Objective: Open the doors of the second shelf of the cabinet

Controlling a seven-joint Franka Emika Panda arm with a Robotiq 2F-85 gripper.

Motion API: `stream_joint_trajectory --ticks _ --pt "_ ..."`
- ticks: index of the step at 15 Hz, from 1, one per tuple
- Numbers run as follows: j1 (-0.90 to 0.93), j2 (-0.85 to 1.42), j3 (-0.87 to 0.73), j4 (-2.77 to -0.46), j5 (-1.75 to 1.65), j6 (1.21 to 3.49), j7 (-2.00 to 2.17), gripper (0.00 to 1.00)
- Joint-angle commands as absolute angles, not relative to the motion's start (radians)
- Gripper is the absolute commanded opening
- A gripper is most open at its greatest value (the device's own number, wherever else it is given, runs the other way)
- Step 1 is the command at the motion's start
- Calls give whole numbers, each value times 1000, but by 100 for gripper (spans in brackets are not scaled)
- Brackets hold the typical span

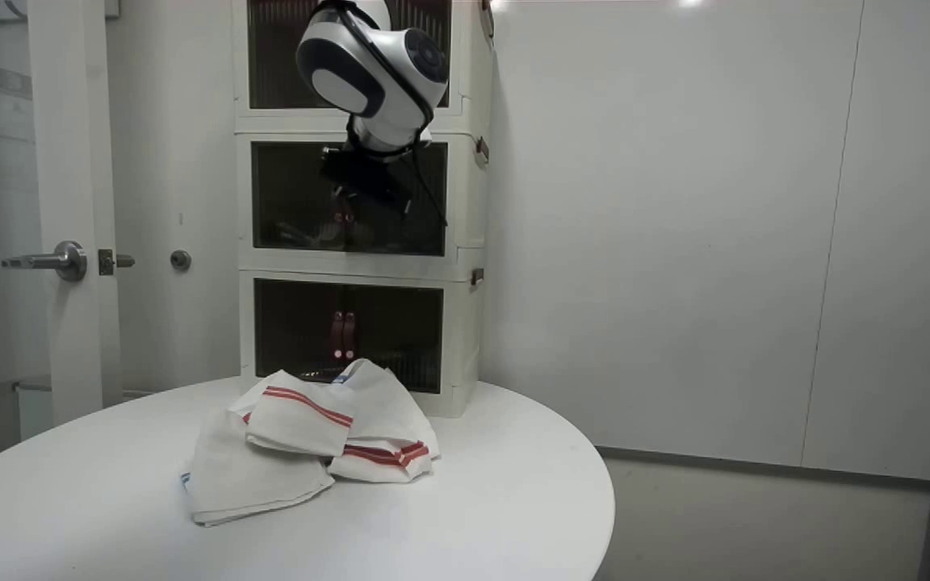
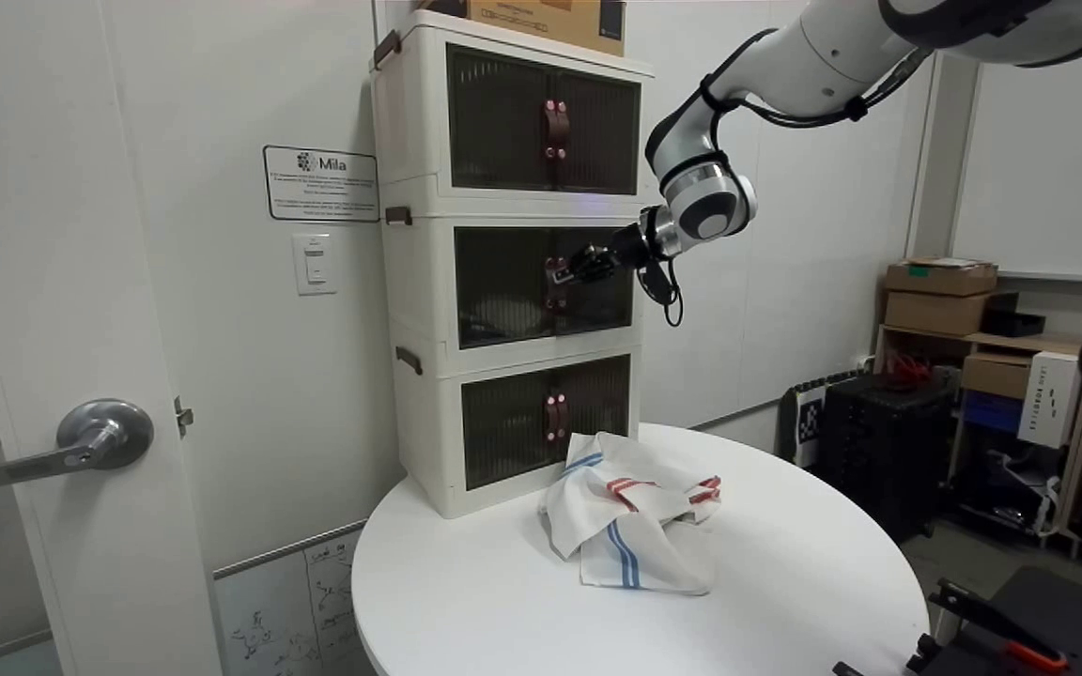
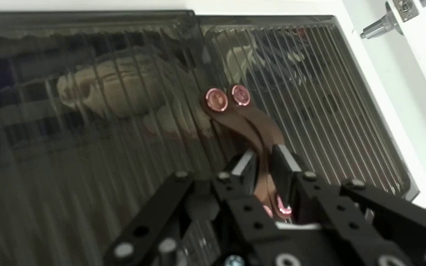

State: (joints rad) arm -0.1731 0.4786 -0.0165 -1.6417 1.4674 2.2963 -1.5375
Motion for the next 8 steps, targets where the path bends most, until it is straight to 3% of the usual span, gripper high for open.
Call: stream_joint_trajectory --ticks 1,3,8 --pt "-161 479 -21 -1643 1484 2267 -1548 5" --pt "-163 474 -20 -1653 1484 2257 -1546 12" --pt "-167 462 -22 -1679 1493 2250 -1551 13"
